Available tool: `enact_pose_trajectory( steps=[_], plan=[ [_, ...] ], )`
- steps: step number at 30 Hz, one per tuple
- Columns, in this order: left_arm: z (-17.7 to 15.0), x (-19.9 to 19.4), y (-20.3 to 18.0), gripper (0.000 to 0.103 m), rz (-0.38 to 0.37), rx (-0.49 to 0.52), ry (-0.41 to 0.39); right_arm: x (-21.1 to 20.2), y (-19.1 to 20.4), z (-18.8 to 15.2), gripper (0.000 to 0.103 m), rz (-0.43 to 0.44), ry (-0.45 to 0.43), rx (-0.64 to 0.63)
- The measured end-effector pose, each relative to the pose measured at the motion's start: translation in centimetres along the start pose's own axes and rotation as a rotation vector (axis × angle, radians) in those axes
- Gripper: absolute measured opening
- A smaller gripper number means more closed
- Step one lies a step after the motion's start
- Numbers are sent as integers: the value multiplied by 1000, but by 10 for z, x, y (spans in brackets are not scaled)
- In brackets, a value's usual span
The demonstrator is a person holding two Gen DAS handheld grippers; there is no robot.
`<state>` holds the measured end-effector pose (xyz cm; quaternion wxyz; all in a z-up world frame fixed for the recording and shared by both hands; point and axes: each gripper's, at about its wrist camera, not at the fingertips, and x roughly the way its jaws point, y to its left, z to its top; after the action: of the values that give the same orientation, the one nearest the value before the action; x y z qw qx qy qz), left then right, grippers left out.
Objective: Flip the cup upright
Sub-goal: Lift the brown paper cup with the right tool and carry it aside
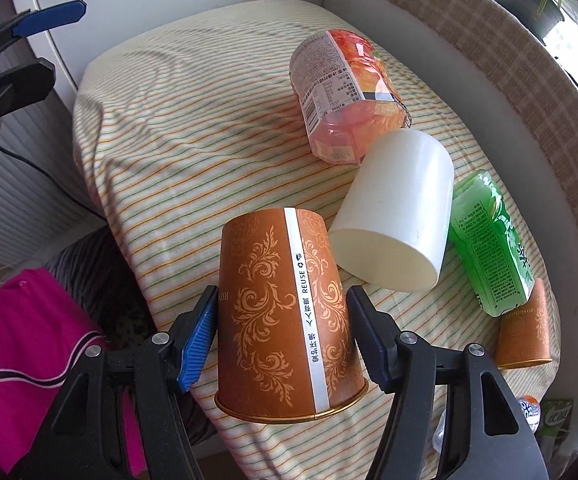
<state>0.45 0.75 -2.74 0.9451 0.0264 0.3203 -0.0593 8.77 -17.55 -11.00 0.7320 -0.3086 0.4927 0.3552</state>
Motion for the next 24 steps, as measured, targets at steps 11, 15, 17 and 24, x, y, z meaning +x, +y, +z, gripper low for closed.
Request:
enact_pose_trajectory(
  steps=[11, 15, 17, 24],
  plan=[
    [20, 12, -23, 103, -82, 166, 23, -7, -4, -13, 75, 21, -36, 53],
    [29, 17, -44, 103, -148, 320, 36, -40, -13, -37, 75, 51, -162, 161],
    [30, 24, -59, 103, -185, 408, 62, -56, -17, -57, 75, 46, -226, 231],
    [20, 50, -115, 96, -309, 732, 177, -74, -29, -135, 75, 62, -307, 521]
  ],
)
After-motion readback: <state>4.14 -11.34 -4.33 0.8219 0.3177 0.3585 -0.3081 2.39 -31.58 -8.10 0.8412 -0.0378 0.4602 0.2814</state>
